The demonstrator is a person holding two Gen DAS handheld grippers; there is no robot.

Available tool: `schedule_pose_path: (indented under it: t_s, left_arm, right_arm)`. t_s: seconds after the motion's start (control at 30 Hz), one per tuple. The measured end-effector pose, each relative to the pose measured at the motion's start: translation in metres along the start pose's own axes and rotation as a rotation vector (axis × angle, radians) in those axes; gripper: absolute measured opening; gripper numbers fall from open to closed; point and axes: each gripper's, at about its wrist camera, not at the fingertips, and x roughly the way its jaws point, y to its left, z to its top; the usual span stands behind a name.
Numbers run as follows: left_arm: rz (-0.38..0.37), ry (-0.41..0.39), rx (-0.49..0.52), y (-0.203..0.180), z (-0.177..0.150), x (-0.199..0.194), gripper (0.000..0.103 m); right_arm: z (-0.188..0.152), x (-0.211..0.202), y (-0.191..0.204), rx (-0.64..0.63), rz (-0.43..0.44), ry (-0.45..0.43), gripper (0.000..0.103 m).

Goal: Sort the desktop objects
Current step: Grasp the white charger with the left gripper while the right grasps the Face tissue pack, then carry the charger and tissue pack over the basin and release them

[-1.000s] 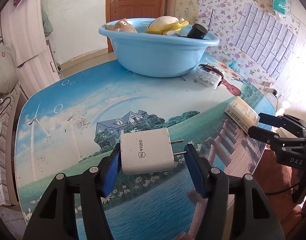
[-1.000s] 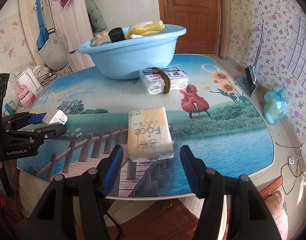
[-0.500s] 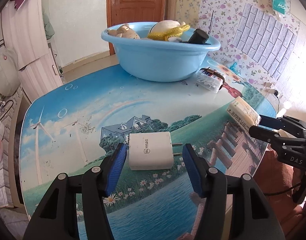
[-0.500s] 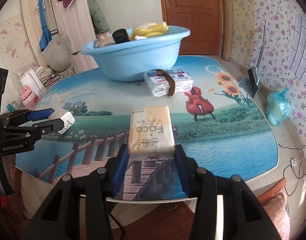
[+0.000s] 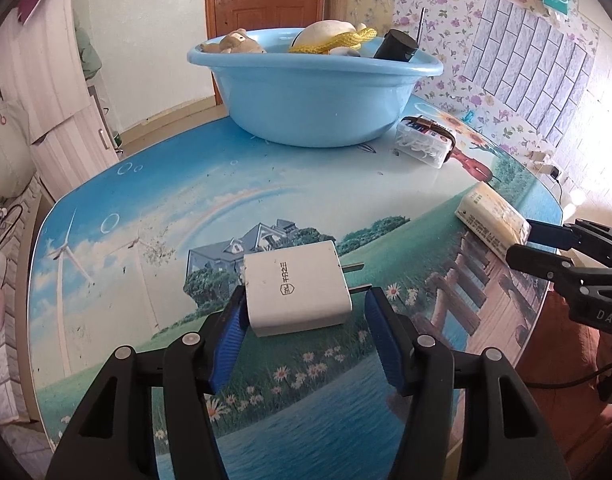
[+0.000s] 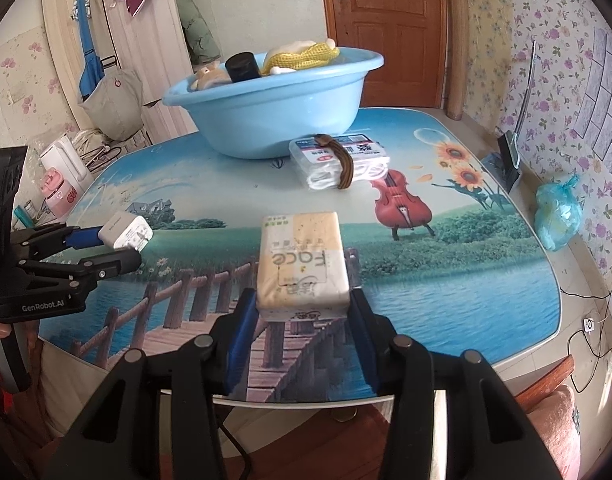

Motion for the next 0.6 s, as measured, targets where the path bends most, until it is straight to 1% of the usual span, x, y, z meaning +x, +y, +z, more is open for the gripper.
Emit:
schedule_pose_path:
  t_s: [0.07, 0.1, 0.13, 0.23, 0.27, 0.3, 0.33, 0.4, 0.47, 0.6]
  left_arm:
    - [0.01, -0.008, 0.0, -0.001, 0.002, 0.003, 0.066]
    - [0.008, -0.01, -0.002, -0.001, 0.003, 0.005, 0.071]
    - [0.002, -0.014, -0.004, -0.001, 0.005, 0.006, 0.073]
    - [-0.002, -0.027, -0.002, -0.003, 0.008, 0.01, 0.072]
    - [-0.001, -0.029, -0.004, -0.003, 0.009, 0.01, 0.068]
    - [-0.001, -0.031, -0.007, -0.002, 0.009, 0.009, 0.063]
    - [-0.01, -0.03, -0.018, 0.0, 0.01, 0.009, 0.063]
    - [-0.025, -0.03, -0.038, 0.002, 0.01, 0.008, 0.063]
    - [-0.022, -0.037, -0.042, 0.004, 0.011, 0.003, 0.063]
    - [-0.03, -0.059, -0.037, 0.003, 0.017, -0.009, 0.062]
  right_arm:
    - [0.0, 0.001, 0.002, -0.004, -0.003, 0.003, 0.046]
    - [0.0, 0.002, 0.003, -0.006, -0.007, 0.004, 0.046]
    - [0.001, 0.003, 0.003, -0.009, -0.01, 0.007, 0.046]
    - [0.002, 0.007, 0.005, -0.013, -0.027, 0.018, 0.047]
    - [0.002, 0.007, 0.005, -0.015, -0.028, 0.014, 0.047]
    - [0.002, 0.007, 0.005, -0.015, -0.027, 0.013, 0.046]
    - [0.002, 0.007, 0.005, -0.013, -0.024, 0.008, 0.045]
    - [0.002, 0.001, 0.002, 0.004, -0.021, -0.029, 0.045]
    - [0.006, -0.006, -0.001, 0.026, -0.022, -0.07, 0.044]
    - [0.014, -0.016, -0.007, 0.052, -0.013, -0.114, 0.044]
